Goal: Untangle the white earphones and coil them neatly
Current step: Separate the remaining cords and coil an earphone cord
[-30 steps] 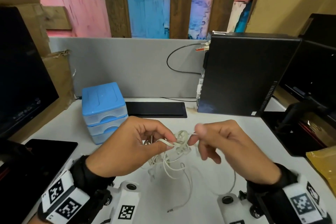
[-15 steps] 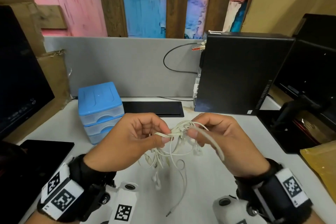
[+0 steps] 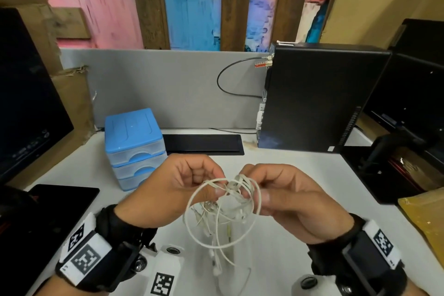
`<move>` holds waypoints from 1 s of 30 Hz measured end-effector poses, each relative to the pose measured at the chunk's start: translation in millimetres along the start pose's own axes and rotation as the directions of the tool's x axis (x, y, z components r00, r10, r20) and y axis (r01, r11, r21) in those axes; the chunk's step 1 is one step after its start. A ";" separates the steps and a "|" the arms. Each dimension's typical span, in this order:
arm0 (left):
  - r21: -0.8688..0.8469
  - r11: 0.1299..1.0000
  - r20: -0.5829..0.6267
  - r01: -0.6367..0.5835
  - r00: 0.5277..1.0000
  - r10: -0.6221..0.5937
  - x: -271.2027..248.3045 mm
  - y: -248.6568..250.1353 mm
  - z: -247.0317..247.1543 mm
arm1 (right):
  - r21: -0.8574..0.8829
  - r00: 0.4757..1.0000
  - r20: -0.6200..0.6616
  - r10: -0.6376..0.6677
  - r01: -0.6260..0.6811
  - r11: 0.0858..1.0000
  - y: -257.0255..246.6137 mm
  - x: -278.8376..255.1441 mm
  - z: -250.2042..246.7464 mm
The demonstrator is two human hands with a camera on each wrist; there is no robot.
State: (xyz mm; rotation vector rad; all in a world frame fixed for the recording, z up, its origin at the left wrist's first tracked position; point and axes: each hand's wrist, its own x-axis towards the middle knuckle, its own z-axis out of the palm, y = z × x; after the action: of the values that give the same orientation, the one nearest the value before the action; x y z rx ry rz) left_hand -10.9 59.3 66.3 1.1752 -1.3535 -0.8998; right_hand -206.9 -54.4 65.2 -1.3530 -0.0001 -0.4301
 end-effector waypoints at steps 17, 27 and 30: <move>-0.025 1.000 0.056 0.013 0.998 -0.012 -1.1 -6.7 0.6 | 0.109 0.981 -0.191 0.044 -0.024 0.994 2.1 1.8 -2.6; 0.034 0.997 -0.089 -0.068 0.993 0.071 0.7 -2.7 18.2 | 0.088 0.968 -0.244 0.055 -0.034 0.995 6.4 1.7 -1.8; 0.027 0.999 -0.100 -0.047 0.994 0.050 -0.1 -2.3 19.0 | 0.067 0.969 -0.244 0.047 -0.031 0.997 6.7 1.3 -1.8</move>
State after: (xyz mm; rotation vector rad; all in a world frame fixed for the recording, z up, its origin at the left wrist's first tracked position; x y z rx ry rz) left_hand -29.3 57.0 61.5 1.1854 -1.3096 -0.7815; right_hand -204.1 -55.5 58.8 -1.2290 0.2161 -0.5576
